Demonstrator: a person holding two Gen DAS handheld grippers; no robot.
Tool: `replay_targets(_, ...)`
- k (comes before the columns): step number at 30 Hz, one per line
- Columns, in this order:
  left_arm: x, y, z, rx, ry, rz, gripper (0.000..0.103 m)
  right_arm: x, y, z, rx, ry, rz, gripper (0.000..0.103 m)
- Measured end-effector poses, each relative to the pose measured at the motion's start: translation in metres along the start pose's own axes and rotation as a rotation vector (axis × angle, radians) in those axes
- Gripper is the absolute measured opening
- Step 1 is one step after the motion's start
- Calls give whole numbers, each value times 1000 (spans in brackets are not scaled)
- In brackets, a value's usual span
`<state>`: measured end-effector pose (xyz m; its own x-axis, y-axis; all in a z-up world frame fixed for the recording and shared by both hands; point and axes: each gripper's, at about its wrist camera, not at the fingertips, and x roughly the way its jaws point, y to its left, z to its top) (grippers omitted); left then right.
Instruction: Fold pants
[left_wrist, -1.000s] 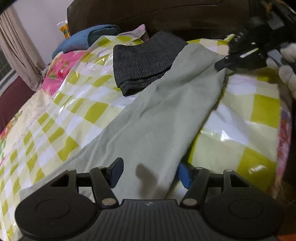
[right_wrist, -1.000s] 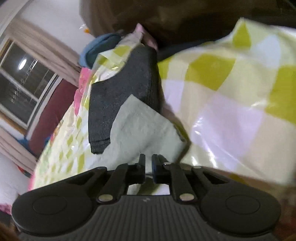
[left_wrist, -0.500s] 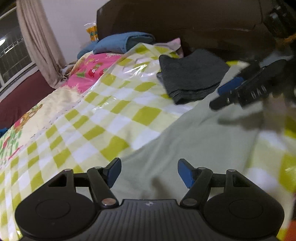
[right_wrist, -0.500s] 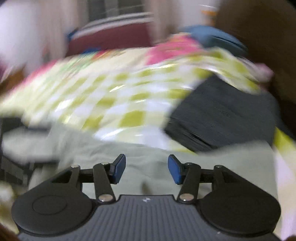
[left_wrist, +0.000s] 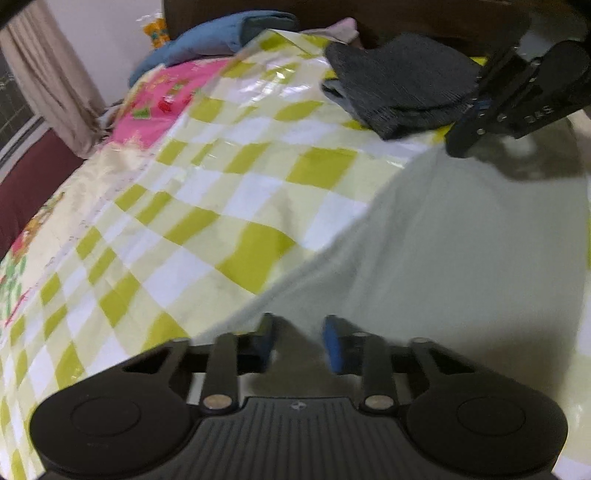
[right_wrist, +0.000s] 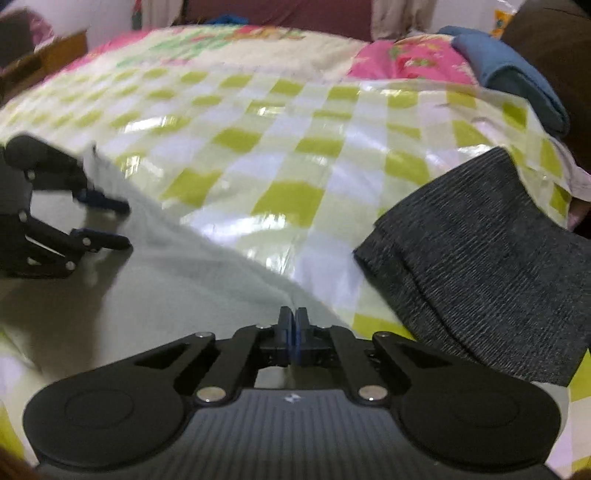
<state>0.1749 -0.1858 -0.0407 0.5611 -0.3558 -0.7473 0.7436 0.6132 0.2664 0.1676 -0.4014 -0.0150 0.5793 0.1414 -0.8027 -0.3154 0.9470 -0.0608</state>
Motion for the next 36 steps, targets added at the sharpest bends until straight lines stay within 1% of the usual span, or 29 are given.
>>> replay_targets(2, 2, 6, 3, -19, -7, 28, 39, -4, -3, 8, 19, -35, -16, 1)
replay_targets(4, 6, 9, 5, -28, -2, 43, 39, -2, -8, 12, 44, -50, -27, 1)
replay_targets(6, 3, 10, 6, -37, -8, 11, 40, 5, -9, 14, 48, -42, -24, 1)
replay_targets(7, -1, 10, 6, -33, -22, -5, 41, 5, -8, 13, 30, -40, -23, 1)
replay_targets(8, -5, 10, 5, -21, -34, -10, 48, 4, -7, 12, 19, -38, -24, 1)
replay_targets(9, -7, 10, 4, -2, -39, -12, 59, 3, -7, 10, 18, -31, -21, 1)
replay_targets(11, -6, 10, 2, 36, -42, 9, 68, 3, -8, 6, 26, -22, -24, 1)
replay_targets(14, 6, 14, -2, 69, 15, 6, 68, 5, -11, 3, 57, -21, -14, 1)
replay_targets(16, 7, 9, -5, 129, 19, 19, 62, 7, -10, 3, 60, -20, -11, 2)
replay_targets(17, 7, 8, -6, 156, 22, 29, 51, 7, -8, 2, 55, -19, -14, 2)
replay_targets(18, 7, 7, -5, 173, 29, 36, 35, 8, -7, 2, 53, -18, -18, 2)
replay_targets(19, 7, 7, -5, 183, 36, 45, 29, 8, -8, 2, 57, -18, -22, 2)
replay_targets(20, 5, 8, -4, 189, 31, 50, 25, 8, -8, 2, 65, -21, -26, 2)
replay_targets(23, -6, 12, -5, 187, -2, 73, 20, 4, -11, 3, 82, -34, -32, 2)
replay_targets(24, -8, 14, -5, 188, -5, 71, 20, 3, -11, 3, 87, -40, -31, 2)
replay_targets(27, -6, 17, -6, 197, 16, 65, 20, 0, -11, 5, 89, -47, -31, 2)
replay_targets(28, -5, 17, -6, 201, 25, 47, 20, -1, -11, 5, 88, -49, -32, 2)
replay_targets(30, -6, 20, -7, 188, 17, 35, 27, -2, -9, 5, 83, -49, -28, 2)
replay_targets(31, -5, 20, -8, 201, 28, 29, 31, -3, -9, 5, 84, -48, -27, 2)
replay_targets(32, -2, 20, -9, 219, 38, 37, 40, -3, -8, 4, 85, -47, -26, 2)
replay_targets(33, 1, 19, -11, 237, 43, 55, 52, -2, -8, 4, 85, -44, -25, 2)
replay_targets(34, 4, 18, -13, 259, 49, 68, 53, -2, -7, 3, 84, -41, -25, 2)
replay_targets(35, 6, 17, -15, 276, 52, 65, 54, 0, -7, 3, 84, -38, -24, 2)
replay_targets(36, 6, 16, -16, 286, 52, 60, 51, 0, -6, 2, 85, -34, -23, 2)
